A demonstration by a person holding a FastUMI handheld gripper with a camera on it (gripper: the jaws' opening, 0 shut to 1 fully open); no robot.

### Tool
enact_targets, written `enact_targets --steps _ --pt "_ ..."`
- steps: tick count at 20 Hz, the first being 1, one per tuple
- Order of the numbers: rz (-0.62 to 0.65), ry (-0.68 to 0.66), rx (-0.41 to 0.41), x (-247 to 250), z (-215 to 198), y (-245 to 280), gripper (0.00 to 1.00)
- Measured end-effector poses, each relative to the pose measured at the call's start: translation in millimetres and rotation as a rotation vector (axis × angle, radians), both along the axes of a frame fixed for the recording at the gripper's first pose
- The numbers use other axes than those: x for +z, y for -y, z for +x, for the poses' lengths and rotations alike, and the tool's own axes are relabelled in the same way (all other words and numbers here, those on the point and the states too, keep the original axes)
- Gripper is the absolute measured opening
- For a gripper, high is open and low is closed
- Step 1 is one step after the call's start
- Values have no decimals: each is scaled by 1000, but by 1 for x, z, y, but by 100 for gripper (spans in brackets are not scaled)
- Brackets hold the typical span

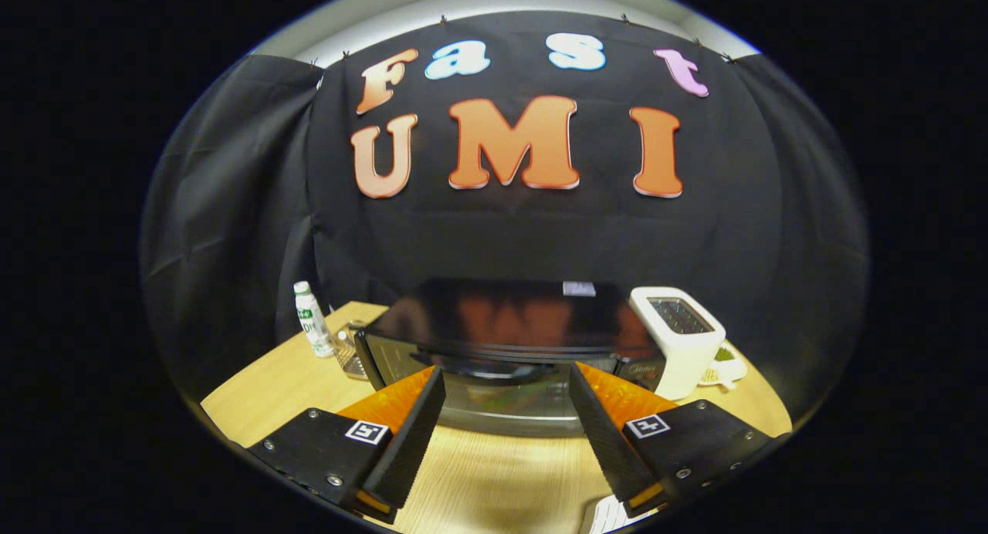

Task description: Open the toaster oven, put the food inside, and close the toaster oven door.

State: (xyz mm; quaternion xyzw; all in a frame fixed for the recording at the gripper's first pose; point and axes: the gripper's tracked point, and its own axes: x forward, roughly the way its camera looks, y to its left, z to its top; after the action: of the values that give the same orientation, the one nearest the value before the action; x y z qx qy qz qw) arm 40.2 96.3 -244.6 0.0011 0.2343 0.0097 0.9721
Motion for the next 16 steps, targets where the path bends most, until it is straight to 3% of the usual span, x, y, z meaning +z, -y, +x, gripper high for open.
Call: enact_targets --steps 7,16 --pt "-82 292 5 145 -6 23 98" --pt "-84 449 16 262 -22 34 99"
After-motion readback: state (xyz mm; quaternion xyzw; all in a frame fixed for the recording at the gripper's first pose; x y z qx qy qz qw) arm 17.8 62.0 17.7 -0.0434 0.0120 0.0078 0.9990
